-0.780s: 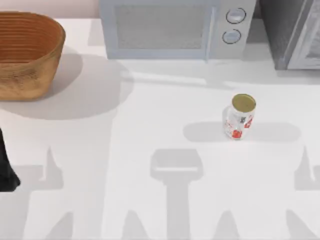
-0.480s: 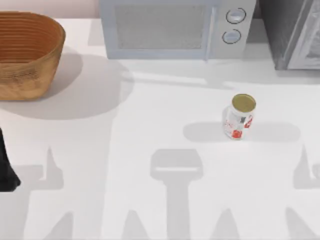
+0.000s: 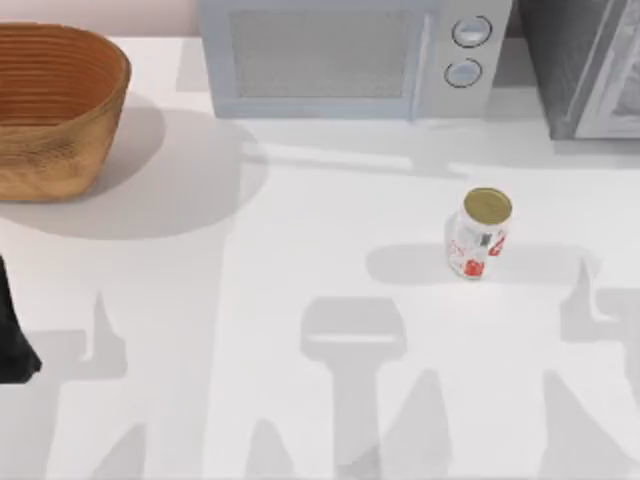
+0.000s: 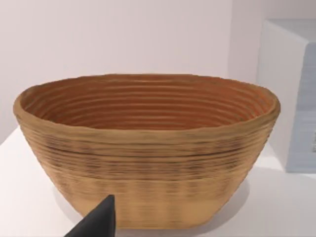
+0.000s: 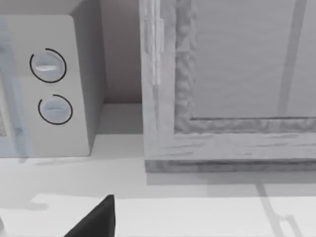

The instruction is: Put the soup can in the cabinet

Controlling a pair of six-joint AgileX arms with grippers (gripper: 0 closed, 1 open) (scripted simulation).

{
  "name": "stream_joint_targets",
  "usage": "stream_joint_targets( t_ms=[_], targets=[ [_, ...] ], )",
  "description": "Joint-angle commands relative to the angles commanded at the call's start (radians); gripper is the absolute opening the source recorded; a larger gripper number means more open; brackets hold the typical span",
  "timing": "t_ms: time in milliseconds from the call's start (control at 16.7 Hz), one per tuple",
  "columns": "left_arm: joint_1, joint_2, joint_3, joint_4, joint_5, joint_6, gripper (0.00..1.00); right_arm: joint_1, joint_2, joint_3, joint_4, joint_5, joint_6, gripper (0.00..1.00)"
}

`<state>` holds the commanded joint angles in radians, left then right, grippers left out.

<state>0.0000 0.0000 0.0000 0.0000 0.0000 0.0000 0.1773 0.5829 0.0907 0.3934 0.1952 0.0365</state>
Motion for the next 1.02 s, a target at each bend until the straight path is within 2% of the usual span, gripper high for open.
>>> stream_joint_targets(
  t_ms=[660, 1020],
  targets=[
    [0.000, 0.000, 0.000, 0.000, 0.000, 0.000, 1.00, 0.343, 1.052, 0.210, 0.776, 0.359, 0.050, 1.00],
    [0.000, 0.000, 0.000, 0.000, 0.000, 0.000, 1.00, 0.502, 1.512, 0.317, 1.138, 0.518, 0.067, 1.00]
  ],
)
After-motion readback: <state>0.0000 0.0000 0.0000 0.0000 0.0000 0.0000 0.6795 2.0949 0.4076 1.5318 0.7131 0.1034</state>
